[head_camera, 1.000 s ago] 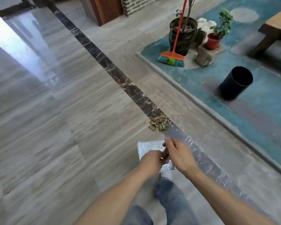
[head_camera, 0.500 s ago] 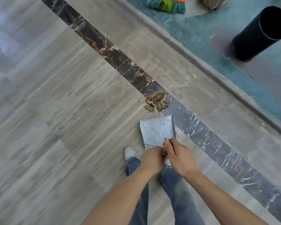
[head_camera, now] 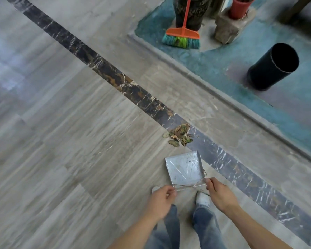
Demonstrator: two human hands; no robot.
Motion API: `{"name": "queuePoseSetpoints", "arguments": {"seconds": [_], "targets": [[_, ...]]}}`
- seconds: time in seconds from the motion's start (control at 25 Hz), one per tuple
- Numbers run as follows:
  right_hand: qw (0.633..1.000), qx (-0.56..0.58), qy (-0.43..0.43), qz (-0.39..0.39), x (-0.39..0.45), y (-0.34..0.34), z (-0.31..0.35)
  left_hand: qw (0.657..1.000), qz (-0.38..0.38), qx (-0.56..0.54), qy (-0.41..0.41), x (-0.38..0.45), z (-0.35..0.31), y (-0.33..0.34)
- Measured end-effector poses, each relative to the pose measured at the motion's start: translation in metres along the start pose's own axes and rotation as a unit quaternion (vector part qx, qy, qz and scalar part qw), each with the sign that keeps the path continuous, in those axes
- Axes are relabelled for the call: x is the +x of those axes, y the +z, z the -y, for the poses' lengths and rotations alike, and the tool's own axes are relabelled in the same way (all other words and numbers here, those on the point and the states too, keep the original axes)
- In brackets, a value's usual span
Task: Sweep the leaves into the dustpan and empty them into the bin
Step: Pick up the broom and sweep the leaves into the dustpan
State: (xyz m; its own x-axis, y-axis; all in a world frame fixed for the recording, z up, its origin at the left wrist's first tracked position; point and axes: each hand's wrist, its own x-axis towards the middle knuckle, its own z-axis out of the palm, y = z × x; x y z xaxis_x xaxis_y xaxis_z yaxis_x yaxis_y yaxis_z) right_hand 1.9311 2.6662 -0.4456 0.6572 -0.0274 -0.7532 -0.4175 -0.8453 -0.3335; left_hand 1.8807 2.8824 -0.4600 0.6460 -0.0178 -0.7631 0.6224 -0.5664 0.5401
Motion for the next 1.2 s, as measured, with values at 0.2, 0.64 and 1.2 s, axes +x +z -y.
{"name": "queuePoseSetpoints", "arguments": {"seconds": [0.2, 0.64, 1.2], "targets": [[0.99, -0.086, -0.088, -0.074, -0.013, -0.035, 0.107, 0.99, -0.12, 0.045, 0.063, -0.039, -0.002, -0.125], [0.847, -0.174, -0.387, -0.32, -0.03, -0.171, 0.355, 0.865, -0.405, 0.227, 0.191, -0.077, -0.106, -0.379], [0.851, -0.143, -0.32, -0.391, 0.162, -0.355, 0.564, 0.793, -0.384, 0.373, 0.293, 0.133, -0.337, -0.626]]}}
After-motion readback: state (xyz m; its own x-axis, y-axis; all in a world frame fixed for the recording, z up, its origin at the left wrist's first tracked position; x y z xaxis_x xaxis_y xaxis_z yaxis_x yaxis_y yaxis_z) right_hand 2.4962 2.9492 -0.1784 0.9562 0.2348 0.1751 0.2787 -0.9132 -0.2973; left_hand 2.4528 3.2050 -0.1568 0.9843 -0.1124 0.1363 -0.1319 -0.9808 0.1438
